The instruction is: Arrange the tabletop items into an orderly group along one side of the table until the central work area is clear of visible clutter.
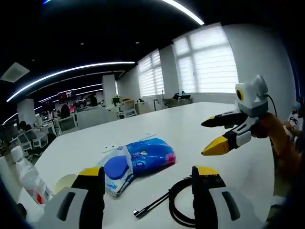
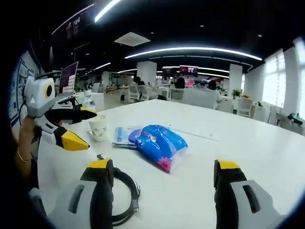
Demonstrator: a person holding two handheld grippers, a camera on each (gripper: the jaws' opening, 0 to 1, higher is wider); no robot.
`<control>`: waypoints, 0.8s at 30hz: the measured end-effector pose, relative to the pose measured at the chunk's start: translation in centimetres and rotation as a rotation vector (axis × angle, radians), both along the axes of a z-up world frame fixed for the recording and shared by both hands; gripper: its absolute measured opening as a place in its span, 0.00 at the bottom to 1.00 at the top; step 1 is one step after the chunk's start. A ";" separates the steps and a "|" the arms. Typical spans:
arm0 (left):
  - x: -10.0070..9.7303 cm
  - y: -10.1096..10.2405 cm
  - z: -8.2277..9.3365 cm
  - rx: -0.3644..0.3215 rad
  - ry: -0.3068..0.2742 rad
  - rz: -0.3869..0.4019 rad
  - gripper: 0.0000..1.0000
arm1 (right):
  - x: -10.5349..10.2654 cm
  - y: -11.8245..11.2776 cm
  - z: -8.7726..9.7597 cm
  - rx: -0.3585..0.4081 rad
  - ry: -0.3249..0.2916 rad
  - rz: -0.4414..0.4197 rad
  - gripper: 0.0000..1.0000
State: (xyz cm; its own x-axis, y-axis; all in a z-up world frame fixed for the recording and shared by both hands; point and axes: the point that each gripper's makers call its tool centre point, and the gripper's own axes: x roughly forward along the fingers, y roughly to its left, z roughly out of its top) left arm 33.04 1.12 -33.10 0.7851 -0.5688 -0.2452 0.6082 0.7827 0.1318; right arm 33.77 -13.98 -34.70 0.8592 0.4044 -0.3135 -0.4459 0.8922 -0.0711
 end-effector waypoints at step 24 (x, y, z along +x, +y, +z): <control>3.3 0.0 -0.1 0.036 0.025 0.001 0.74 | 3.1 -0.2 -0.4 0.023 0.024 -0.006 0.82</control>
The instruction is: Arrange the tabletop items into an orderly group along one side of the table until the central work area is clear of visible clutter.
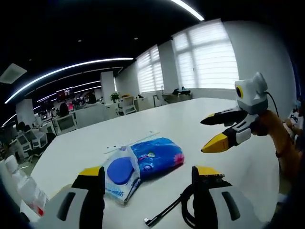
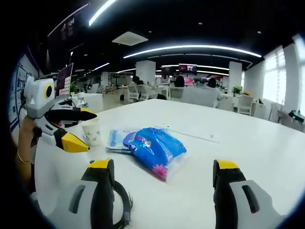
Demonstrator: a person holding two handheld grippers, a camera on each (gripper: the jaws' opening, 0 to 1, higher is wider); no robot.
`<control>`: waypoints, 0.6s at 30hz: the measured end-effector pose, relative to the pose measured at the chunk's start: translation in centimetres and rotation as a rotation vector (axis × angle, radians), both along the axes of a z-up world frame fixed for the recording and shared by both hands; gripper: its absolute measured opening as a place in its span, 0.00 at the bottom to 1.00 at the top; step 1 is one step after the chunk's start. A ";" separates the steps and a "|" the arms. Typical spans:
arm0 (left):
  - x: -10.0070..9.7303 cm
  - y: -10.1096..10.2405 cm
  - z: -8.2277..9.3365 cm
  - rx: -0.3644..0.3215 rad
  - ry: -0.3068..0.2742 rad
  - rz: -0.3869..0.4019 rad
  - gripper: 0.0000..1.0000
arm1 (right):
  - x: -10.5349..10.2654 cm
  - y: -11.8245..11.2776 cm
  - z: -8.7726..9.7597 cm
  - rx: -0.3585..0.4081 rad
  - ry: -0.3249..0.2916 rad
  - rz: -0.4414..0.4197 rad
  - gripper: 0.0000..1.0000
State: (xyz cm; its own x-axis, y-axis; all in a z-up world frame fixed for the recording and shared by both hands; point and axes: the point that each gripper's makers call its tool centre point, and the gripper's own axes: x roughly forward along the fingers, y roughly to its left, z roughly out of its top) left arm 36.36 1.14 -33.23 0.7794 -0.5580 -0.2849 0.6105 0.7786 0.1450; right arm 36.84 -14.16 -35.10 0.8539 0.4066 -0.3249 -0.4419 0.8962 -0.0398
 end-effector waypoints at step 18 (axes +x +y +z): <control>2.3 -0.6 -0.3 0.026 0.016 -0.012 0.74 | 1.9 -0.7 -0.2 -0.023 0.018 -0.004 0.81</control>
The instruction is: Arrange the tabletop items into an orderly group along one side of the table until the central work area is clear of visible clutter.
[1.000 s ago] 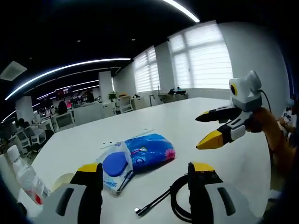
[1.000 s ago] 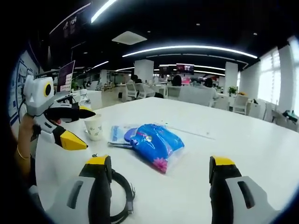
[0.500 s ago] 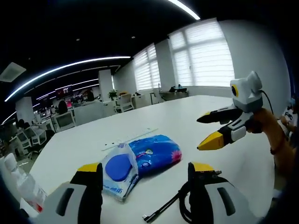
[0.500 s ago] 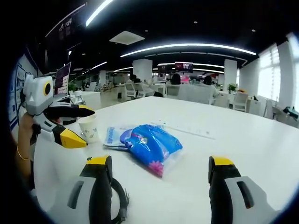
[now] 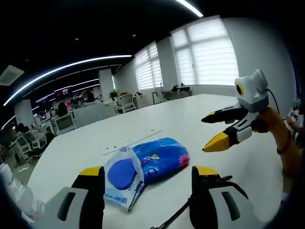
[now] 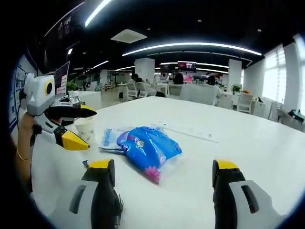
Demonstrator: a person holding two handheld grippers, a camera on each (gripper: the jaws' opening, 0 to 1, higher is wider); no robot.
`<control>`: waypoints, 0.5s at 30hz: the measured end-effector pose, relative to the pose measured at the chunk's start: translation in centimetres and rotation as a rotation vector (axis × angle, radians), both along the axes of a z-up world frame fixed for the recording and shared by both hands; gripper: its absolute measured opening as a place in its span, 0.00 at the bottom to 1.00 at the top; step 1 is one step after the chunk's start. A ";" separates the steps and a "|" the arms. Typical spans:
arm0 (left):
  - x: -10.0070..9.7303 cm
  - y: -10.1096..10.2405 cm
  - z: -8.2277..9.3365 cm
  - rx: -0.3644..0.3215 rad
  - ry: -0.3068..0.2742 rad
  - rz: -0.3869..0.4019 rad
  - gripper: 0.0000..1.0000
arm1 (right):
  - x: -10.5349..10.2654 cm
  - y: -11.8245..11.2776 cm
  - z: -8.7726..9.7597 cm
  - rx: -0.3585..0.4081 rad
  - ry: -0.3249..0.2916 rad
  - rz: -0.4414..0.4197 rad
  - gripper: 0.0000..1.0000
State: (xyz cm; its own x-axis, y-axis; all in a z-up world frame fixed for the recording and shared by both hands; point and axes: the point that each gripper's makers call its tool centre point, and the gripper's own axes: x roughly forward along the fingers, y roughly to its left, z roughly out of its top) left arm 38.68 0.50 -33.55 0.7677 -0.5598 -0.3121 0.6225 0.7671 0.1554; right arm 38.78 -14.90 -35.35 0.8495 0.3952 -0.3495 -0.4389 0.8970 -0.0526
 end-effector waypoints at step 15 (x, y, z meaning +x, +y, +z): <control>2.1 0.0 -0.3 0.021 0.017 0.005 0.74 | 1.7 0.2 -0.6 0.000 0.017 0.008 0.79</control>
